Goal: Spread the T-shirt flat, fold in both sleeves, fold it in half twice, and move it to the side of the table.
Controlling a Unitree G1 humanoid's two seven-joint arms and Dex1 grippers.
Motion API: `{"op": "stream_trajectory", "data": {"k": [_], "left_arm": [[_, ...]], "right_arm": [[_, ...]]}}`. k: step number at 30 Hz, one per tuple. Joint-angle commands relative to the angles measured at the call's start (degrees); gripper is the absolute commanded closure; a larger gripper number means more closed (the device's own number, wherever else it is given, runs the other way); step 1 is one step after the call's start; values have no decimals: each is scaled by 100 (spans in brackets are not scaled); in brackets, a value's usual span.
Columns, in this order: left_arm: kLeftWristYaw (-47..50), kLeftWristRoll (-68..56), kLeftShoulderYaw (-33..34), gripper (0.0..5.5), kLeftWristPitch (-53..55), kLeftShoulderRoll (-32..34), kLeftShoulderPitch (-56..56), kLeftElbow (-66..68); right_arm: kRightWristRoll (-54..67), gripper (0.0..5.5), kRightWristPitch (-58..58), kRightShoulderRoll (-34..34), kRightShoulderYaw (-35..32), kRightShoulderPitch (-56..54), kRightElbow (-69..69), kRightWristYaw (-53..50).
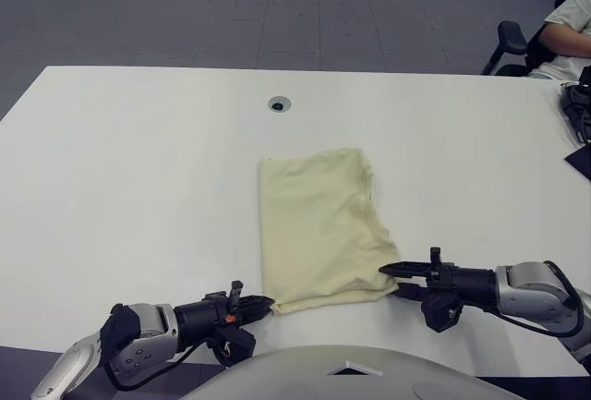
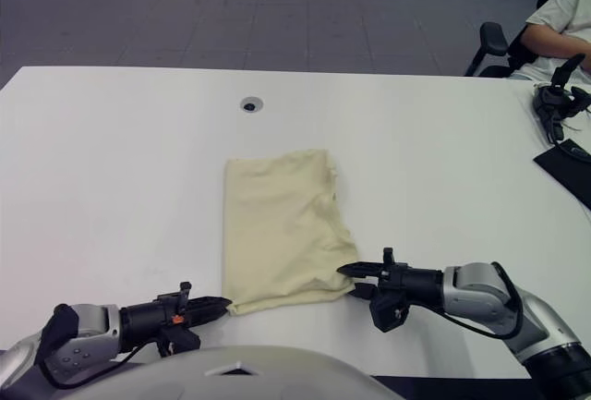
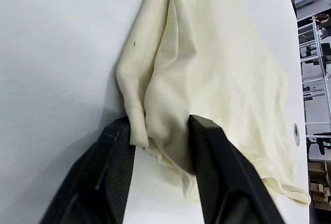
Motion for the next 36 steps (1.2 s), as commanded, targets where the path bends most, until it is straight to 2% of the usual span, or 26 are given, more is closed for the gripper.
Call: {"op": "stream_trajectory", "data": {"k": [1, 7, 12, 16, 21, 25, 32, 36], "left_arm": [[-44, 95, 47, 549, 69, 160, 19, 89], [-97, -198, 80, 549, 200, 223, 99, 152], [-567, -1846, 202, 549, 854, 415, 445, -227], [-928, -3166, 747, 549, 1282, 669, 758, -536], [-1510, -4474, 1837, 549, 1527, 975, 1287, -1023], [-1928, -4867, 2272, 549, 1606, 993, 1613, -1303], [-2660, -5693, 3151, 549, 1831, 879, 2265, -1906], [-2931, -6203, 3572, 549, 2113, 885, 2168, -2179]], "right_arm": [[-47, 456, 246, -122, 119, 208, -80, 178], [481, 538, 581, -229, 197, 364, -251, 410], [1768, 541, 1298, -318, 235, 457, -275, 961], [3309, 541, 2151, -447, -11, 580, -627, 1575], [4965, 541, 3123, -593, -499, 972, -1510, 2175], [5909, 541, 3792, -639, -1054, 1309, -2119, 2518], [6616, 542, 4714, -721, -2391, 2215, -2821, 3318], [6732, 542, 5060, -551, -2700, 2101, -3024, 3472]]}}
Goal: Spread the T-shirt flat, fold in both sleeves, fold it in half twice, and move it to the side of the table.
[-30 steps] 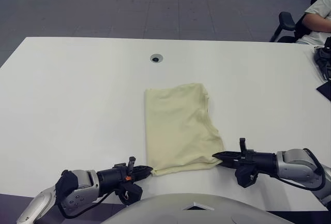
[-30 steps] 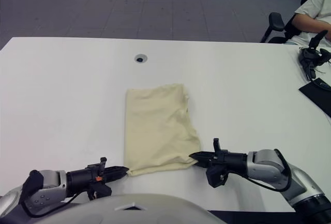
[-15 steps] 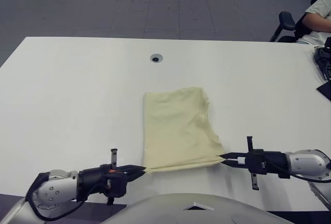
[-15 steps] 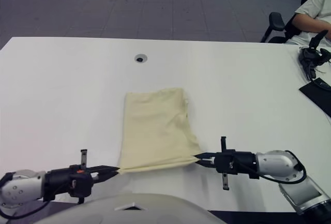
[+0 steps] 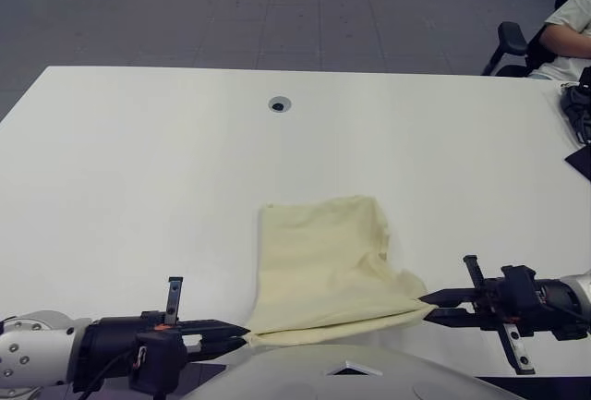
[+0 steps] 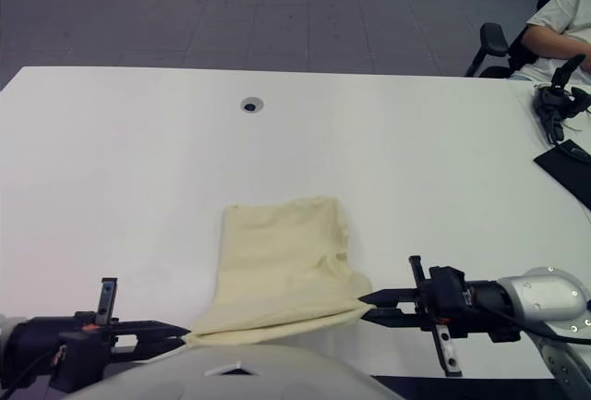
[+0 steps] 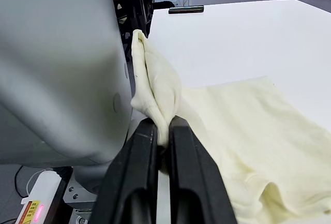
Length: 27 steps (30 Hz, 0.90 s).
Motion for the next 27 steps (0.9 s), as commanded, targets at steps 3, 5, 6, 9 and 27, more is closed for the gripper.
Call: {"op": "stream_trajectory", "data": {"k": [3, 5, 6, 9, 27], "left_arm": [[-202, -537, 476, 549, 457, 24, -351, -240], [-145, -604, 429, 549, 634, 88, -754, -105], [-40, -560, 236, 549, 752, 124, -1125, 32], [160, -54, -631, 549, 978, 77, -2288, 586], [1692, 2827, -3181, 550, 691, -1820, -6214, 4379]], "right_arm": [[-310, 542, 279, 204, -256, -435, -3, 73], [-568, 542, 291, 269, -169, -787, 186, 21], [-758, 542, 276, 313, -61, -987, 287, -8], [-1387, 542, 190, 532, 399, -1674, 644, -157], [-3684, 542, -787, 1920, 1934, -4272, 3076, -767]]}}
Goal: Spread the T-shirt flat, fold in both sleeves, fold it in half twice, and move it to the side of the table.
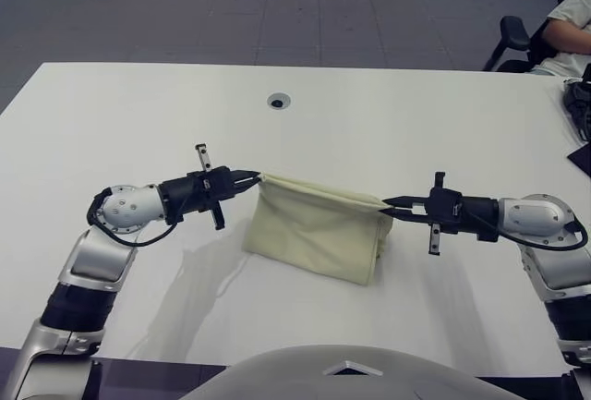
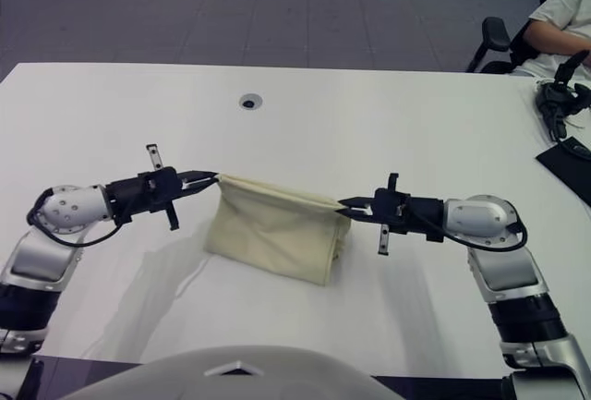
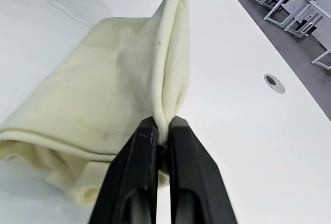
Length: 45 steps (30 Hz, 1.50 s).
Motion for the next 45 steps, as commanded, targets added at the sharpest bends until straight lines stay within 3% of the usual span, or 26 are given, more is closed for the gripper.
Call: {"op": "stream_trajectory", "data": {"k": [1, 2, 5, 12, 19, 25, 30, 33, 38, 41, 45], "left_arm": [[128, 368, -269, 550, -112, -213, -234, 540], [125, 397, -302, 550, -129, -242, -244, 581], [355, 467, -276, 550, -70, -417, -339, 711], [1631, 461, -24, 429, 294, -1455, -980, 1203], [1919, 346, 267, 313, 541, -1558, -768, 1235], [2608, 287, 953, 216, 569, -1618, -649, 865], [3403, 184, 1509, 130, 585, -1847, -550, 287], [3543, 312, 1451, 83, 537, -1896, -377, 40], [3613, 373, 1297, 12, 577, -1982, -163, -323], [3620, 364, 1311, 12, 647, -1982, -41, -582], [3662, 341, 1384, 12, 755, -1980, 83, -798]], "right_arm": [[-199, 542, 1, 39, 169, -198, 339, 76], [-242, 505, -14, 26, 165, -202, 396, 61], [-267, 466, -6, 61, 3, -261, 594, -115], [-273, 345, -104, 80, -408, -55, 735, -542], [-246, 233, -196, 337, -332, -96, 260, -771], [-768, 141, -336, 1243, 498, -864, 263, -1166], [-2081, 59, -900, 2063, 1658, -1895, 1459, -1449], [-2707, 13, -1131, 2423, 2017, -2506, 2509, -1765], [-3823, 10, -1610, 2402, 2504, -3028, 3961, -2475], [-4215, 10, -1856, 2028, 2646, -2868, 4337, -2804], [-4094, 10, -1857, 1260, 2326, -2137, 4113, -3096]]}}
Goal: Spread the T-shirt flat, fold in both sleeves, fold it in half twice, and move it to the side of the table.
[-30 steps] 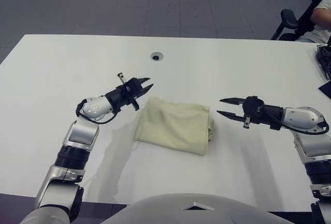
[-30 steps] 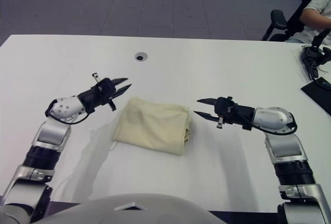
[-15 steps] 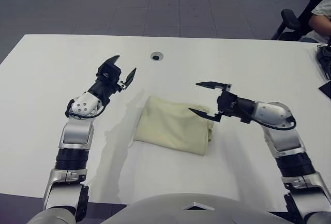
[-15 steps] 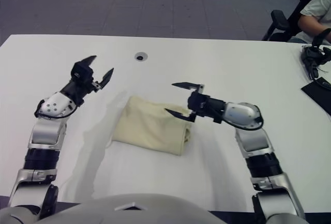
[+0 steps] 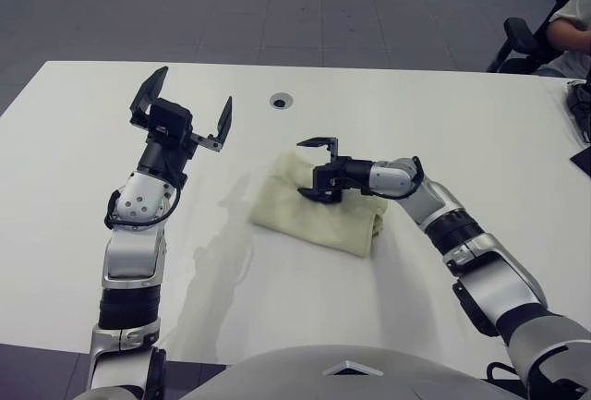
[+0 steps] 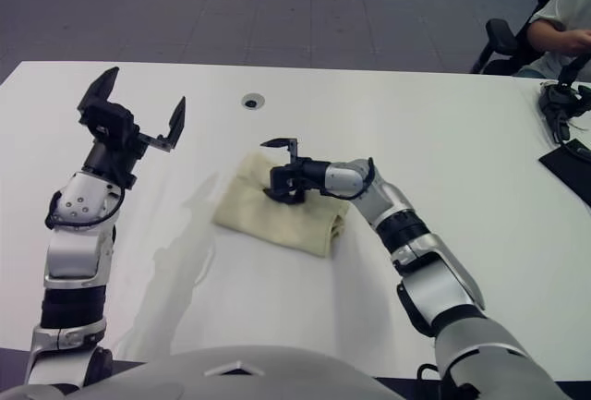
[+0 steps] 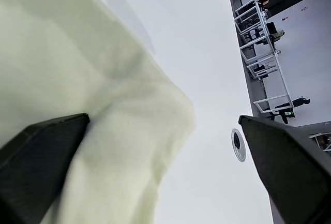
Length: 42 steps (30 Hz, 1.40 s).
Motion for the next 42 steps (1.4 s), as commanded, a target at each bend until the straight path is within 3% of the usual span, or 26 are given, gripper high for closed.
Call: {"op": "stream_trajectory", "data": {"k": [1, 6, 9, 19, 27, 30, 33, 36, 42], "left_arm": [[58, 7, 92, 12, 168, -1, 187, -290], [240, 244, 115, 12, 258, -19, 589, -832], [503, 348, 66, 12, 338, -229, 755, -958], [753, 757, -510, 12, 318, -666, 924, -782], [884, 662, -525, 12, 215, -859, 860, -797], [956, 440, -568, 12, 128, -1129, 611, -899], [1136, 442, -769, 12, -102, -1487, 356, -791], [1355, 577, -1013, 12, -481, -1807, 366, -399], [1660, 692, -1139, 12, -1345, -2096, 789, 298]], "right_arm": [[-269, 10, 350, -1012, -219, 1128, 76, -80], [497, 10, 1113, -2202, -2040, 2825, -460, -1151], [719, 10, 1573, -2472, -2847, 3820, -179, -1864], [789, 10, 2015, -2010, -3413, 3814, -628, -3319], [678, 10, 2003, -1876, -4115, 3707, -2726, -4038], [768, 10, 1804, -1444, -4045, 3429, -3832, -4162], [1244, 10, 1344, -587, -3520, 3156, -4318, -4111], [1690, 10, 894, 409, -2960, 3044, -3799, -4053], [2178, 10, -250, 1282, -2748, 2976, -2605, -3763]]}}
